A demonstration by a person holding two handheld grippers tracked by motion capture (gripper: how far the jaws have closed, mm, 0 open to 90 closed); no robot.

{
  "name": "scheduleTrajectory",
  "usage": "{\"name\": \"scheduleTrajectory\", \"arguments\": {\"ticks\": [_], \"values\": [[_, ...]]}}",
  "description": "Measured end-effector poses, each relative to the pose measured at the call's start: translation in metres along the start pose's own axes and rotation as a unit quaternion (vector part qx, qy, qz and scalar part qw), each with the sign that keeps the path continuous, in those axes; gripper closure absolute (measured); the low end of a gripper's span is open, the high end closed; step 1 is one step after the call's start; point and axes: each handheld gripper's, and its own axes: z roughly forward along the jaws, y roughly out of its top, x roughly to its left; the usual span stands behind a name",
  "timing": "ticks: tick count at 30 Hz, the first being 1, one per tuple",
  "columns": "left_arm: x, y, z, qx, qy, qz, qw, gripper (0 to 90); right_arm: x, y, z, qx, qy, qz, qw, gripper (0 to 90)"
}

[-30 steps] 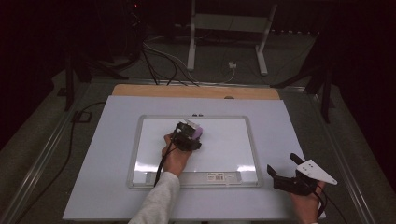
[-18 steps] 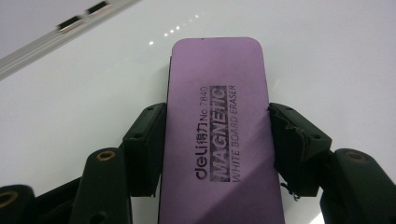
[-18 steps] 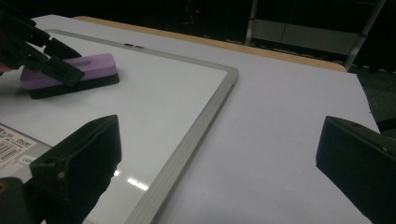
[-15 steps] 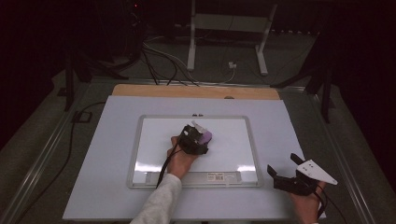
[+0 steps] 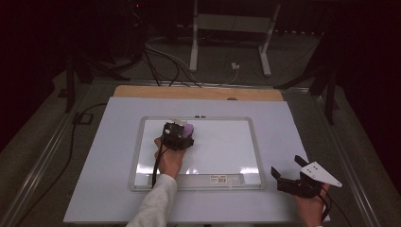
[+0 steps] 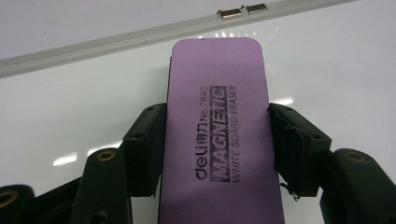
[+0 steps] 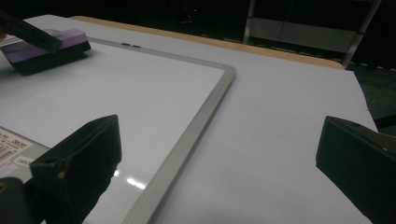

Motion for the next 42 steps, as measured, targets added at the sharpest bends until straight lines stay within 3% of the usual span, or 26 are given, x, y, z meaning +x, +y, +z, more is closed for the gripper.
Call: {"name": "scheduleTrajectory", "arguments": {"ticks": [11, 15, 19, 29, 42], "values": [[0.009, -0.005, -0.017, -0.019, -0.013, -0.003, 0.9997, 41.5, -0.002, 0.000, -0.002, -0.003, -0.001, 0.004, 1.0000, 0.7], [0.009, -0.006, -0.024, -0.025, -0.015, 0.013, 0.9995, 41.5, -0.002, 0.000, -0.002, -0.004, -0.001, 0.004, 1.0000, 0.7], [0.011, -0.008, -0.029, -0.030, -0.016, 0.016, 0.9993, 41.5, -0.002, 0.000, -0.002, -0.004, -0.001, 0.004, 1.0000, 0.7], [0.022, -0.013, -0.041, -0.043, -0.014, 0.007, 0.9990, 41.5, -0.002, 0.000, -0.002, -0.003, -0.002, 0.004, 1.0000, 0.7], [0.028, -0.024, -0.053, -0.042, -0.012, 0.006, 0.9990, 41.5, -0.002, 0.000, -0.003, -0.004, -0.002, 0.005, 1.0000, 0.7]]}}
